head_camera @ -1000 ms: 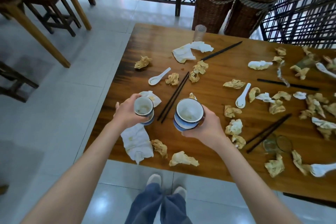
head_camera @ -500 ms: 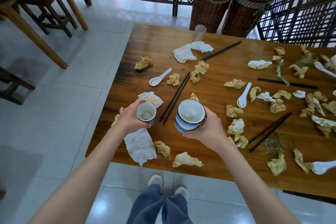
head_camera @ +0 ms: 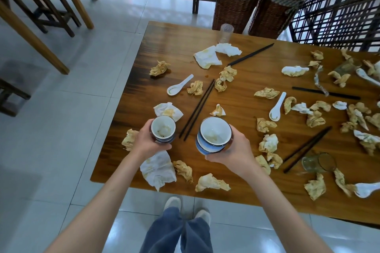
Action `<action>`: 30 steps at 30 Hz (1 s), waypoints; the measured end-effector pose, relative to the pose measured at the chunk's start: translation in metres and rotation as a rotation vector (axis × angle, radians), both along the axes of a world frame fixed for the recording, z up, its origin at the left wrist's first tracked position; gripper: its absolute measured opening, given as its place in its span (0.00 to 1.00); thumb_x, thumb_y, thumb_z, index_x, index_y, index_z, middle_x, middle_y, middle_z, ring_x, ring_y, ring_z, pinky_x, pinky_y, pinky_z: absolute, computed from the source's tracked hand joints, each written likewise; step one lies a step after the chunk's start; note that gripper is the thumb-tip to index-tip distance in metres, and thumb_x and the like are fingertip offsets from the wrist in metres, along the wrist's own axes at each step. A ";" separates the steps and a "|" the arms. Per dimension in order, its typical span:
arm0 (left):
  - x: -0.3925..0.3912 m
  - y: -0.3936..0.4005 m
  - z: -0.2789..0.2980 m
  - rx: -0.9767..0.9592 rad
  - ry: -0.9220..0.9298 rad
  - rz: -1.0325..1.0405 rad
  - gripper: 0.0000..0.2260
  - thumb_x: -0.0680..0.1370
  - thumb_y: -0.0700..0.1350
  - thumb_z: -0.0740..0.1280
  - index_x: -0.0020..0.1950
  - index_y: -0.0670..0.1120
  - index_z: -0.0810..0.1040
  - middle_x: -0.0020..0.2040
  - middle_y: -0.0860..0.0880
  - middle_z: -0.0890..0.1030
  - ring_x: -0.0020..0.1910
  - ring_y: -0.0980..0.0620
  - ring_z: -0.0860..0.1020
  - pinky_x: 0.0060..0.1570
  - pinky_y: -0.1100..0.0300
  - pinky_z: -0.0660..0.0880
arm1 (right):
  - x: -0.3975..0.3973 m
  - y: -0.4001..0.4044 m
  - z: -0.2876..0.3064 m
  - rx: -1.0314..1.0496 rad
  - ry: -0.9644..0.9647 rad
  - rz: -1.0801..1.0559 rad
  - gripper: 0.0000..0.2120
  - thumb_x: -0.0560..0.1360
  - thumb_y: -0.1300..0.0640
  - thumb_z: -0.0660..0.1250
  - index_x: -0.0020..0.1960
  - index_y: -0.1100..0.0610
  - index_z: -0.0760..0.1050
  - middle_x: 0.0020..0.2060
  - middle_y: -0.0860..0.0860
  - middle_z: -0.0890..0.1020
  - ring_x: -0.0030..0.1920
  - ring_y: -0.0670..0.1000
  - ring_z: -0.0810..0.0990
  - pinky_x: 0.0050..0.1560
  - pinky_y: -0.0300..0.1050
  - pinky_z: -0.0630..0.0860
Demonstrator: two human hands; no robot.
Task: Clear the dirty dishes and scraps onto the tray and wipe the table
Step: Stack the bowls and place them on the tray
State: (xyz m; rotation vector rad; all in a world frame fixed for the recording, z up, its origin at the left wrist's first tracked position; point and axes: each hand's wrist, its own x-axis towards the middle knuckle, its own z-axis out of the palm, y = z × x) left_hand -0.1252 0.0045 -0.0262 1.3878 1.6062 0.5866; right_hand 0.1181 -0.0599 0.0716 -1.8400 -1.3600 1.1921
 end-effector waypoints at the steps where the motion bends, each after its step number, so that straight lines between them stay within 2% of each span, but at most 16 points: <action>1: 0.001 -0.001 -0.004 0.007 -0.018 0.021 0.36 0.55 0.45 0.83 0.58 0.57 0.70 0.51 0.60 0.76 0.53 0.55 0.75 0.42 0.68 0.70 | 0.000 0.001 -0.002 -0.002 0.003 -0.002 0.35 0.53 0.59 0.82 0.55 0.45 0.72 0.49 0.37 0.78 0.51 0.39 0.75 0.41 0.27 0.69; 6: 0.004 -0.004 -0.015 0.104 0.013 0.078 0.34 0.55 0.46 0.83 0.56 0.55 0.72 0.50 0.58 0.77 0.51 0.56 0.76 0.44 0.66 0.71 | -0.002 0.003 -0.014 0.003 0.013 -0.023 0.33 0.53 0.59 0.81 0.53 0.43 0.72 0.48 0.37 0.78 0.51 0.37 0.75 0.39 0.26 0.70; 11: 0.005 -0.005 -0.013 0.146 0.018 0.074 0.33 0.54 0.45 0.83 0.55 0.54 0.73 0.49 0.56 0.78 0.50 0.56 0.76 0.43 0.69 0.71 | -0.003 0.001 -0.021 0.014 0.015 -0.053 0.32 0.53 0.59 0.81 0.50 0.40 0.71 0.48 0.36 0.78 0.51 0.33 0.74 0.39 0.24 0.70; 16: 0.009 -0.006 -0.008 0.142 0.014 0.035 0.33 0.56 0.45 0.83 0.58 0.51 0.75 0.51 0.54 0.79 0.53 0.54 0.76 0.49 0.61 0.76 | 0.001 -0.001 -0.023 0.030 0.027 -0.084 0.33 0.53 0.60 0.81 0.53 0.43 0.72 0.48 0.37 0.78 0.51 0.35 0.75 0.40 0.24 0.71; 22: 0.018 -0.006 0.006 0.143 0.012 -0.047 0.34 0.55 0.46 0.83 0.58 0.55 0.74 0.50 0.59 0.78 0.51 0.58 0.75 0.43 0.73 0.69 | 0.010 -0.006 -0.021 0.045 0.044 -0.149 0.32 0.53 0.60 0.81 0.49 0.40 0.71 0.47 0.37 0.79 0.49 0.34 0.76 0.39 0.26 0.73; 30: 0.040 0.005 0.032 0.169 0.028 -0.256 0.37 0.56 0.49 0.82 0.62 0.52 0.73 0.52 0.61 0.76 0.54 0.62 0.73 0.47 0.72 0.67 | 0.026 -0.019 -0.017 0.067 0.062 -0.297 0.32 0.51 0.58 0.81 0.48 0.39 0.71 0.44 0.33 0.78 0.49 0.31 0.74 0.38 0.23 0.72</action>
